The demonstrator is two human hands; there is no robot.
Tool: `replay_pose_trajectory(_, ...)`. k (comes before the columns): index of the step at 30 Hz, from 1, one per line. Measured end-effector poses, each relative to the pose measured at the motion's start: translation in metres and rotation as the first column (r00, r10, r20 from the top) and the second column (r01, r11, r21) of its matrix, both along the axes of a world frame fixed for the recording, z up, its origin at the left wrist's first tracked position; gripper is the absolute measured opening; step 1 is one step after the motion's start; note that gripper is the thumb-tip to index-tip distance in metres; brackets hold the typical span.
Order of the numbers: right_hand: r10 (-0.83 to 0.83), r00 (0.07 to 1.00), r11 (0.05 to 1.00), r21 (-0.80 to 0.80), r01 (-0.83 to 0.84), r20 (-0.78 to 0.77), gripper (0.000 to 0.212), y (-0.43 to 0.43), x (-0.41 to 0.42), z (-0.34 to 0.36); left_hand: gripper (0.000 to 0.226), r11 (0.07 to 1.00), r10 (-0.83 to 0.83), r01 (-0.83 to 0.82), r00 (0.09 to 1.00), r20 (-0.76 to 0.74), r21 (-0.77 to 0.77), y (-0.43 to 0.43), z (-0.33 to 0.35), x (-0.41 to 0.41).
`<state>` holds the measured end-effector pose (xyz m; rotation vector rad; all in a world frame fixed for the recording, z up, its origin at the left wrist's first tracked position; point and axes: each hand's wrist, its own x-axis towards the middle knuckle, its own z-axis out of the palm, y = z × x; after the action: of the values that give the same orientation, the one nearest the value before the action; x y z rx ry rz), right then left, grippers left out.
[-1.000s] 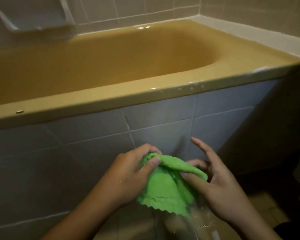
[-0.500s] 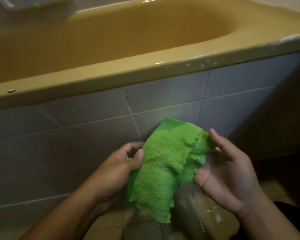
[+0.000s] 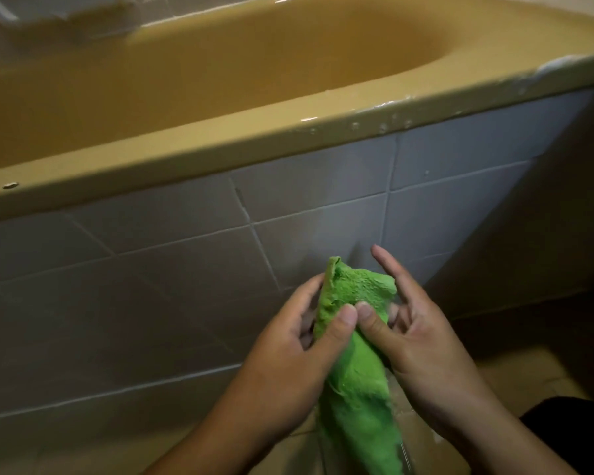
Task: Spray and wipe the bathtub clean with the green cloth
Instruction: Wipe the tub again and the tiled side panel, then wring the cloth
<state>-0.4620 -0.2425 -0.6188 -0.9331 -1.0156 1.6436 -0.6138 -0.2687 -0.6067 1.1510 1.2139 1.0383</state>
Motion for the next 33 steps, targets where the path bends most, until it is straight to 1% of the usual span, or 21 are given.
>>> replay_pose_trajectory(3, 0.058, 0.998, 0.998, -0.016, -0.058, -0.013, 0.082, -0.001, 0.004, -0.004, 0.037, 0.999, 0.030, -0.029, 0.999, -0.026, 0.039, 0.002, -0.002, 0.002)
replay_pose_trajectory(5, 0.069, 0.997, 0.998, -0.002, -0.069, -0.021, 0.083, -0.002, 0.003, -0.007, 0.035, 0.997, 0.062, -0.059, 0.996, -0.059, 0.053, 0.004, -0.004, 0.002)
replay_pose_trajectory(9, -0.014, 1.000, 1.000, 0.018, 0.014, -0.001, 0.074, -0.001, 0.000, -0.013, 0.023, 0.988, 0.139, -0.133, 0.986, -0.087, 0.074, 0.003, -0.013, 0.006)
replay_pose_trajectory(11, -0.059, 0.998, 0.998, 0.014, 0.058, 0.013, 0.068, 0.001, 0.001, -0.015, 0.019, 0.980, 0.188, -0.183, 0.979, -0.074, 0.076, 0.002, -0.018, 0.008)
replay_pose_trajectory(13, -0.097, 0.994, 0.995, 0.010, 0.097, 0.042, 0.059, 0.004, 0.006, -0.016, 0.020, 0.960, 0.278, -0.278, 0.960, 0.008, 0.007, 0.003, -0.021, 0.007)
replay_pose_trajectory(14, -0.112, 0.991, 0.994, 0.003, 0.112, 0.067, 0.054, 0.006, 0.010, -0.016, 0.021, 0.943, 0.333, -0.331, 0.941, 0.052, -0.043, 0.005, -0.021, 0.004)
replay_pose_trajectory(16, -0.136, 0.980, 0.991, 0.003, 0.137, 0.142, 0.049, 0.013, 0.020, -0.016, 0.020, 0.892, 0.445, -0.432, 0.891, 0.091, -0.130, 0.010, -0.021, -0.007)
replay_pose_trajectory(18, -0.165, 0.957, 0.986, 0.022, 0.165, 0.237, 0.045, 0.019, 0.030, -0.018, 0.018, 0.848, 0.518, -0.491, 0.847, 0.116, -0.199, 0.015, -0.020, -0.020)
replay_pose_trajectory(20, -0.169, 0.930, 0.985, 0.032, 0.168, 0.325, 0.043, 0.024, 0.037, -0.021, 0.021, 0.828, 0.547, -0.509, 0.825, 0.140, -0.235, 0.018, -0.018, -0.027)
replay_pose_trajectory(22, -0.130, 0.921, 0.989, -0.020, 0.148, 0.368, 0.042, 0.026, 0.038, -0.024, 0.025, 0.830, 0.543, -0.500, 0.826, 0.153, -0.245, 0.018, -0.017, -0.030)
replay_pose_trajectory(23, -0.099, 0.932, 0.989, -0.068, 0.131, 0.348, 0.041, 0.026, 0.038, -0.024, 0.026, 0.830, 0.544, -0.498, 0.822, 0.168, -0.251, 0.018, -0.016, -0.030)
replay_pose_trajectory(24, -0.056, 0.952, 0.987, -0.128, 0.099, 0.301, 0.042, 0.025, 0.038, -0.024, 0.027, 0.828, 0.549, -0.496, 0.813, 0.196, -0.262, 0.018, -0.015, -0.030)
replay_pose_trajectory(26, 0.077, 0.981, 0.972, -0.232, -0.034, 0.180, 0.051, 0.023, 0.039, -0.023, 0.030, 0.821, 0.562, -0.493, 0.787, 0.255, -0.289, 0.019, -0.012, -0.034)
replay_pose_trajectory(27, 0.132, 0.977, 0.964, -0.251, -0.087, 0.168, 0.055, 0.022, 0.038, -0.024, 0.031, 0.818, 0.567, -0.494, 0.777, 0.271, -0.296, 0.019, -0.009, -0.035)
replay_pose_trajectory(28, 0.158, 0.966, 0.964, -0.246, -0.105, 0.207, 0.058, 0.019, 0.037, -0.025, 0.032, 0.819, 0.566, -0.491, 0.776, 0.279, -0.296, 0.019, -0.007, -0.037)
replay_pose_trajectory(29, 0.151, 0.934, 0.975, -0.202, -0.087, 0.323, 0.060, 0.019, 0.037, -0.029, 0.034, 0.827, 0.555, -0.484, 0.783, 0.280, -0.288, 0.019, -0.005, -0.037)
replay_pose_trajectory(30, 0.112, 0.868, 0.990, -0.129, -0.055, 0.483, 0.062, 0.019, 0.037, -0.033, 0.036, 0.841, 0.534, -0.470, 0.800, 0.274, -0.268, 0.018, -0.003, -0.037)
replay_pose_trajectory(31, 0.071, 0.780, 0.997, -0.058, -0.044, 0.622, 0.065, 0.020, 0.037, -0.034, 0.037, 0.859, 0.505, -0.452, 0.823, 0.260, -0.239, 0.016, -0.001, -0.037)
replay_pose_trajectory(32, 0.039, 0.697, 0.999, -0.011, -0.045, 0.716, 0.069, 0.021, 0.037, -0.034, 0.038, 0.879, 0.472, -0.430, 0.848, 0.241, -0.207, 0.015, 0.000, -0.037)
replay_pose_trajectory(33, 0.012, 0.643, 0.999, 0.019, -0.041, 0.766, 0.072, 0.022, 0.038, -0.034, 0.038, 0.897, 0.438, -0.406, 0.873, 0.216, -0.177, 0.013, 0.000, -0.036)
